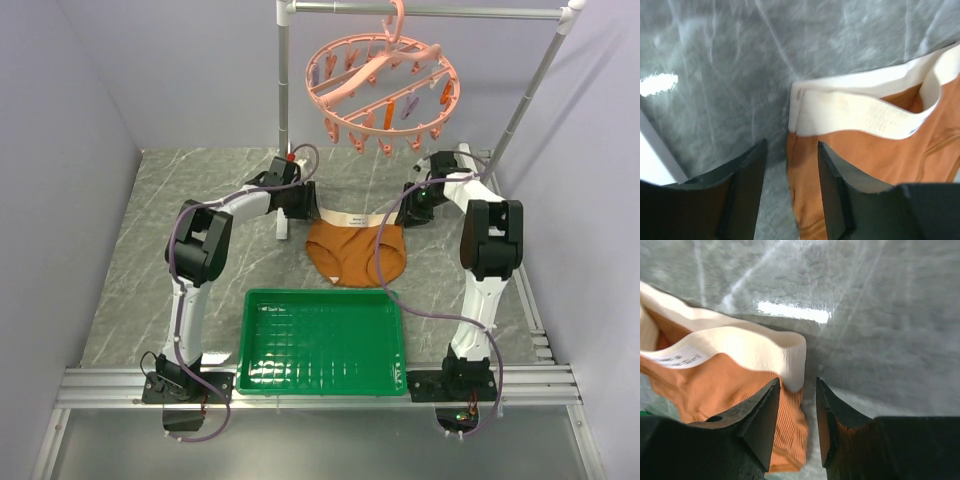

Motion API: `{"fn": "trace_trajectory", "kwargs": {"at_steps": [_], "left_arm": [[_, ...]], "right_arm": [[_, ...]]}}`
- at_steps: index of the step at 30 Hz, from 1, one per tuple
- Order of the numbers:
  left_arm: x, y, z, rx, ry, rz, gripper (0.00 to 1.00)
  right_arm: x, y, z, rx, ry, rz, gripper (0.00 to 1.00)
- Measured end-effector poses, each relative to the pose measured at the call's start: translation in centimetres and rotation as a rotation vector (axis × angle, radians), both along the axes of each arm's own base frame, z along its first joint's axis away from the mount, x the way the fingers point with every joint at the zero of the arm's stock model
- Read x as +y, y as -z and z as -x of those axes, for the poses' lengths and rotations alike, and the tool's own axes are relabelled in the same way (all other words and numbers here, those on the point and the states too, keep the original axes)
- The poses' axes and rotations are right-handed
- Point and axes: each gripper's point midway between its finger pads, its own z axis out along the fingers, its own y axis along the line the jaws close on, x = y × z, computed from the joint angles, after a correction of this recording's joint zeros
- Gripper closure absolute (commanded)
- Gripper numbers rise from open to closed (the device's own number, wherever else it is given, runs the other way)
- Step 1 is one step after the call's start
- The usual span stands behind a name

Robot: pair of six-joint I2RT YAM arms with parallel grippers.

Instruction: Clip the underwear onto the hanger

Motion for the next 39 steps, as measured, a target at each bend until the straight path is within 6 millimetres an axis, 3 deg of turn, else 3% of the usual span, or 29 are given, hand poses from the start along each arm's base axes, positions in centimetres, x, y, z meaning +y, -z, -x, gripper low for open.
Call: {"fn": "trace_trajectory", "kwargs": {"at_steps": [2, 5, 6, 10, 20, 22, 23, 26, 33, 36, 39], "left_arm": [[-0.3, -0.2, -0.4, -0.012, 0.002, 0.015, 0.58], [-0.6, 0.3, -0.4, -0.008, 0.009, 0.022, 0.71], [-0.6, 0.3, -0.5, -0.007, 0.009, 0.025, 0.81], [-0.7, 0.5, -0.4, -0.004, 0.013, 0.024, 0.98], [-0.1, 0.7, 0.7, -0.013, 0.013, 0.033, 1.0], [-0.1, 0.7, 0.8, -0.013, 0.016, 0.036, 0.98], [-0.2, 0.6, 0.8, -0.012, 0.02, 0.039, 0.84], [-0.5, 0.5, 1.1, -0.003, 0.034, 0.059, 0.68], [-0.6, -0.5, 2.8, 0.01, 0.07, 0.118, 0.6], [-0.1, -2.4, 3.7, -0.008, 0.074, 0.15, 0.58], [0.7, -6.3, 4.7, -0.08, 0.097, 0.219, 0.49]], "right_arm": [[0.7, 1.0, 0.3, 0.026, -0.01, -0.005, 0.59], [1.4, 1.1, 0.2, 0.021, -0.021, -0.007, 0.74], [1.3, 1.1, 0.1, 0.017, -0.019, 0.001, 0.83], [1.1, 1.4, 0.1, 0.015, -0.02, 0.036, 0.97], [-0.4, 1.7, 2.0, 0.029, -0.017, 0.09, 1.0], [-0.4, 1.7, 2.1, 0.027, -0.018, 0.09, 0.94], [-0.3, 1.7, 2.1, 0.026, -0.018, 0.087, 0.89], [-0.1, 1.7, 2.4, 0.023, -0.018, 0.071, 0.67], [-0.1, 0.6, 3.8, 0.02, -0.002, 0.044, 0.42], [-0.9, -0.9, 4.3, 0.001, 0.026, 0.032, 0.4], [-1.4, -3.5, 4.4, -0.058, 0.045, 0.018, 0.38]]}}
